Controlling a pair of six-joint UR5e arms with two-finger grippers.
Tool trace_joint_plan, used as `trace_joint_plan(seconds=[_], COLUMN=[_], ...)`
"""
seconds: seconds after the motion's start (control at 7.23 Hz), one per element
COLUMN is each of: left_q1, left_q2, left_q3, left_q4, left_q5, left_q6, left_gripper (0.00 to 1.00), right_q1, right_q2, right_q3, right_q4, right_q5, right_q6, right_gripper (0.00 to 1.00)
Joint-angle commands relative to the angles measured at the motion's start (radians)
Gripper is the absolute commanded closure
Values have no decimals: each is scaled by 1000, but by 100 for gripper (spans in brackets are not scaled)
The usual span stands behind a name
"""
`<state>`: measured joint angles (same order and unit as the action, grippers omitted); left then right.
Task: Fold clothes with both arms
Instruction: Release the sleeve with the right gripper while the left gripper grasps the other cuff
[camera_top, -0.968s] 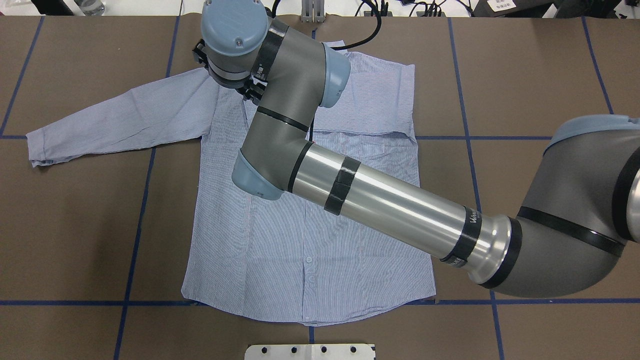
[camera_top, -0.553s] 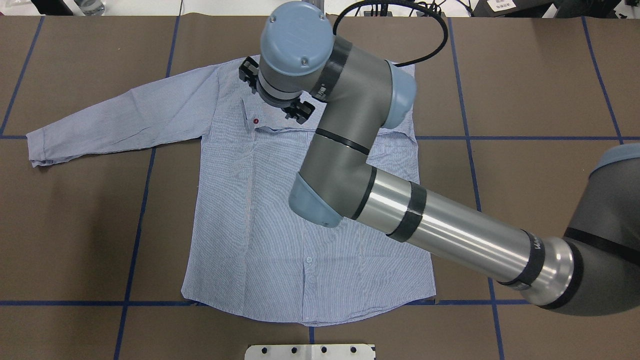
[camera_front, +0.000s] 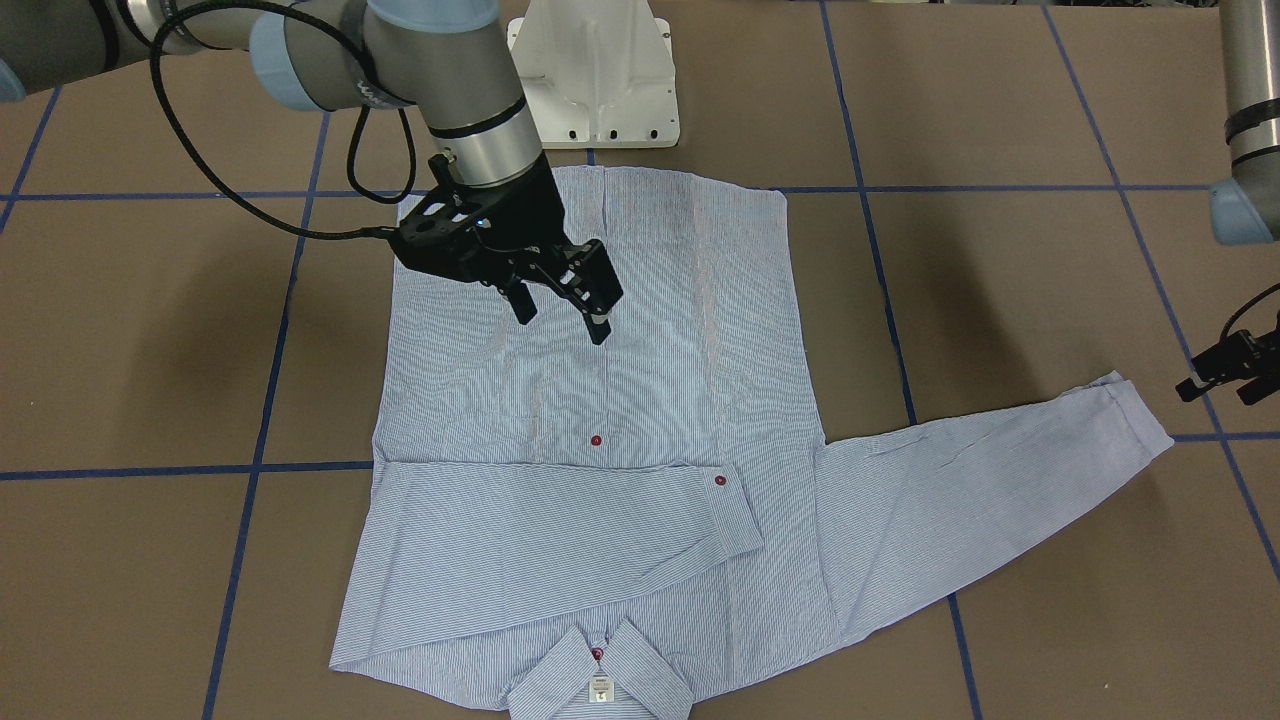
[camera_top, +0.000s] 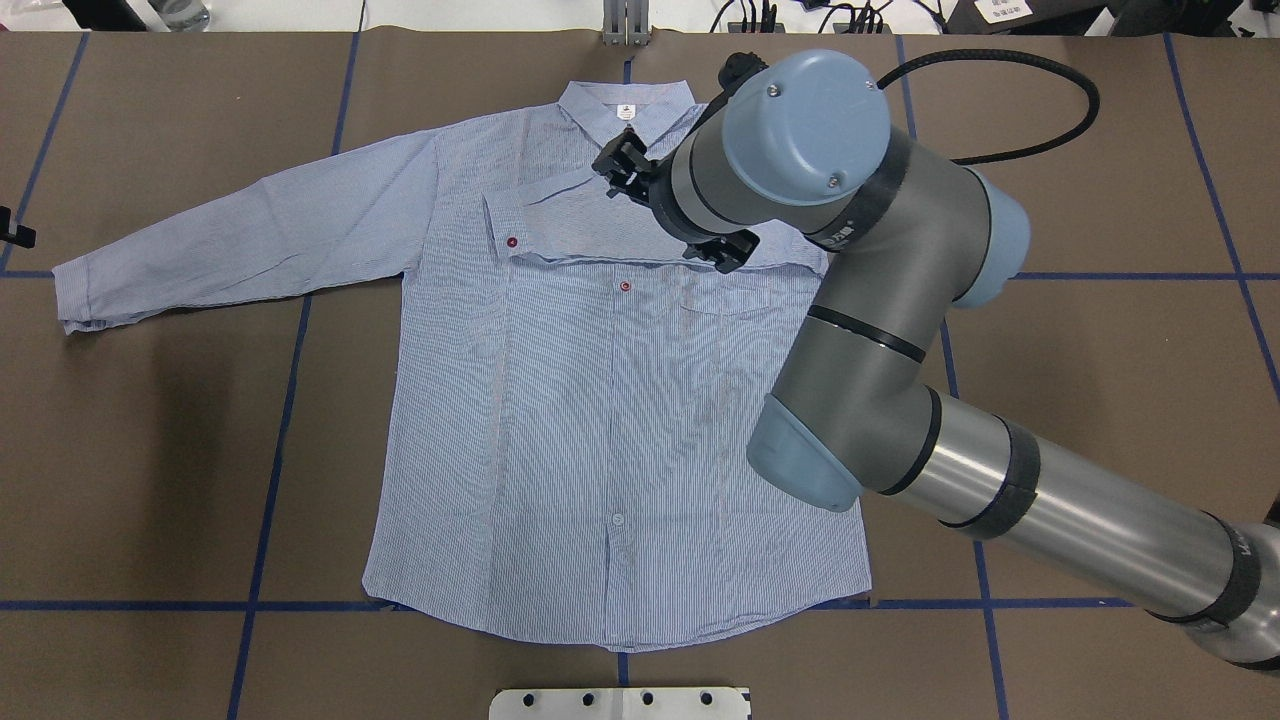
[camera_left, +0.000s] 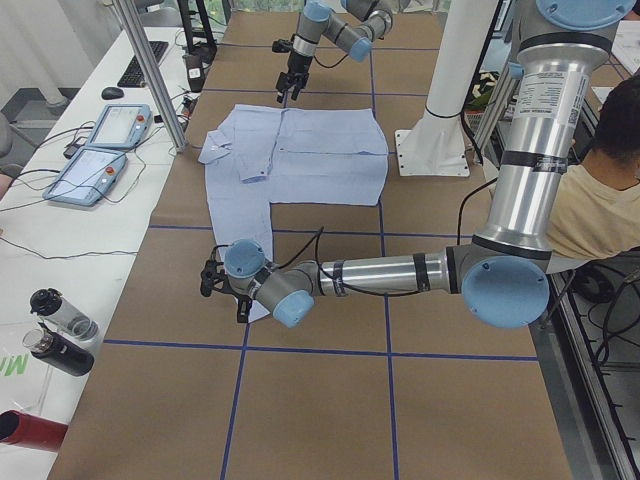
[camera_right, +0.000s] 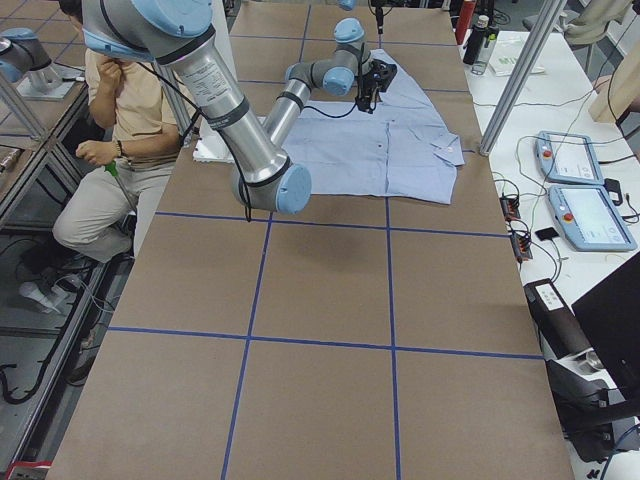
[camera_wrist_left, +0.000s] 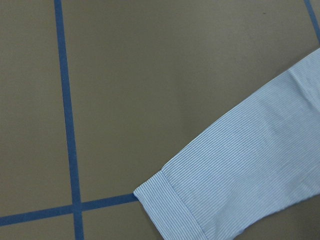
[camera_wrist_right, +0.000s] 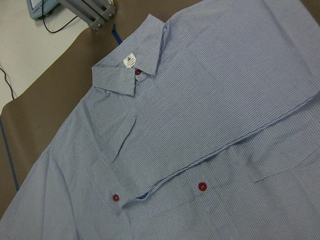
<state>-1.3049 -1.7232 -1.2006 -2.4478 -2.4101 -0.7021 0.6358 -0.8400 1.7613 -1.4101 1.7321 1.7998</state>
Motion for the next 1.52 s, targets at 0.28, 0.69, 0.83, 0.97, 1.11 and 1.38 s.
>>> trace_joint_plan(seconds=[0.28, 0.69, 0.83, 0.97, 1.11, 1.38], left_q1=[42, 82, 91, 93, 110, 142], left_q2=[4, 27, 27, 28, 27, 28], left_q3=[48, 53, 55, 58, 58, 75], left_q4=[-160, -174, -197, -198, -209, -267], left_q5=[-7, -52, -49, -47, -26, 46], left_q6=[-134, -253, -273, -281, -330, -391], left_gripper=[0, 1, 2, 2, 2, 4], right_q1=[5, 2, 2, 2, 2, 2], right_q2=[-40, -53, -56, -63, -67, -67], right_q3=[32, 32, 32, 32, 32, 35], right_q4=[0, 2, 2, 2, 2, 2], right_q5=[0, -3, -3, -3, -5, -6], right_q6=[0, -2, -3, -3, -5, -3], right_gripper=[1, 1, 1, 1, 1, 1])
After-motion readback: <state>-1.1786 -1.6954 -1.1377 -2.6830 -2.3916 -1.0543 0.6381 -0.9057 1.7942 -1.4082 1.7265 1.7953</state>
